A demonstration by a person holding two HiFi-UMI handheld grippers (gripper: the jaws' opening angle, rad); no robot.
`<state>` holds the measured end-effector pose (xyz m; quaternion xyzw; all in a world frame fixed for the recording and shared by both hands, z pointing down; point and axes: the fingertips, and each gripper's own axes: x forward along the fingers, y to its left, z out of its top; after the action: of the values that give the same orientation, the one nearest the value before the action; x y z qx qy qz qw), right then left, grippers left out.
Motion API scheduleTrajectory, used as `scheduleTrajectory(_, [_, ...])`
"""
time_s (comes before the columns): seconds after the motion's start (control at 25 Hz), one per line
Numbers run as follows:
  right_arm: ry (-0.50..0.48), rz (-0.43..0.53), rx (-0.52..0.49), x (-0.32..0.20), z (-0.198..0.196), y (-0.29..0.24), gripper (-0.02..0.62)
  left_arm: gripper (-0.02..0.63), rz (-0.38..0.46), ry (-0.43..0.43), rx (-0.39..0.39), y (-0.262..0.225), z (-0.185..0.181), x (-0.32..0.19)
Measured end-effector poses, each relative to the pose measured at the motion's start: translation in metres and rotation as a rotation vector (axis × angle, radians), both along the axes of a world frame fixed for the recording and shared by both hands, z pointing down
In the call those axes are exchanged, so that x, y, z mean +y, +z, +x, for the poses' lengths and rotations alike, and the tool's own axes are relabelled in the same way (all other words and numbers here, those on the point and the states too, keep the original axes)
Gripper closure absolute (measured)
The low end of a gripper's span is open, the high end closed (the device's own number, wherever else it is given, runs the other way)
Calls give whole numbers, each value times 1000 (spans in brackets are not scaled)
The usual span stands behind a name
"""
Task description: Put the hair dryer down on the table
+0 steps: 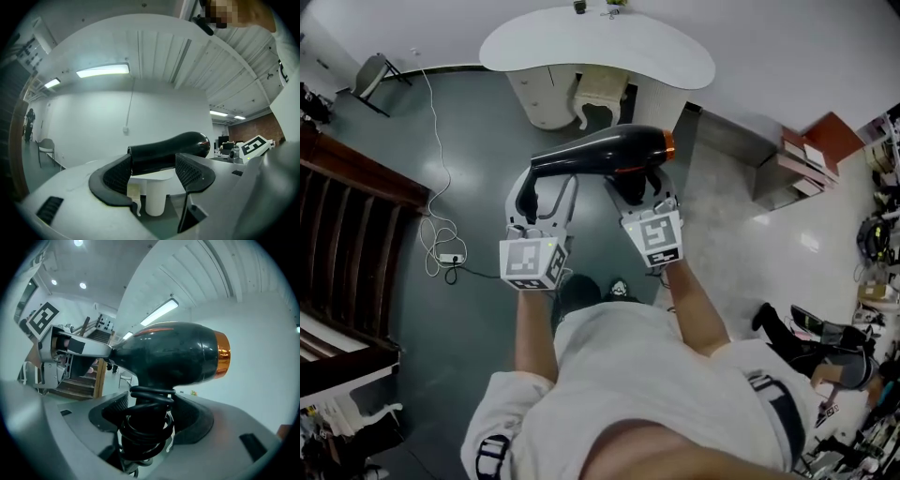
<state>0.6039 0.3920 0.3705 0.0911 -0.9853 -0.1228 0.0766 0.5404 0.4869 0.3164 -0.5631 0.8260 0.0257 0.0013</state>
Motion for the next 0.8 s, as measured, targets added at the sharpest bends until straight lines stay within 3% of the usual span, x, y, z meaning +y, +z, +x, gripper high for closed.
scheduleTrajectory(0.4, [-16,-14,17,-4,-14,13,314,299,-7,-11,19,13,-16,-5])
scheduleTrajectory(0.8, [-4,6,12,-29,-79,5,314,299,13,-1,14,6,-81,-29])
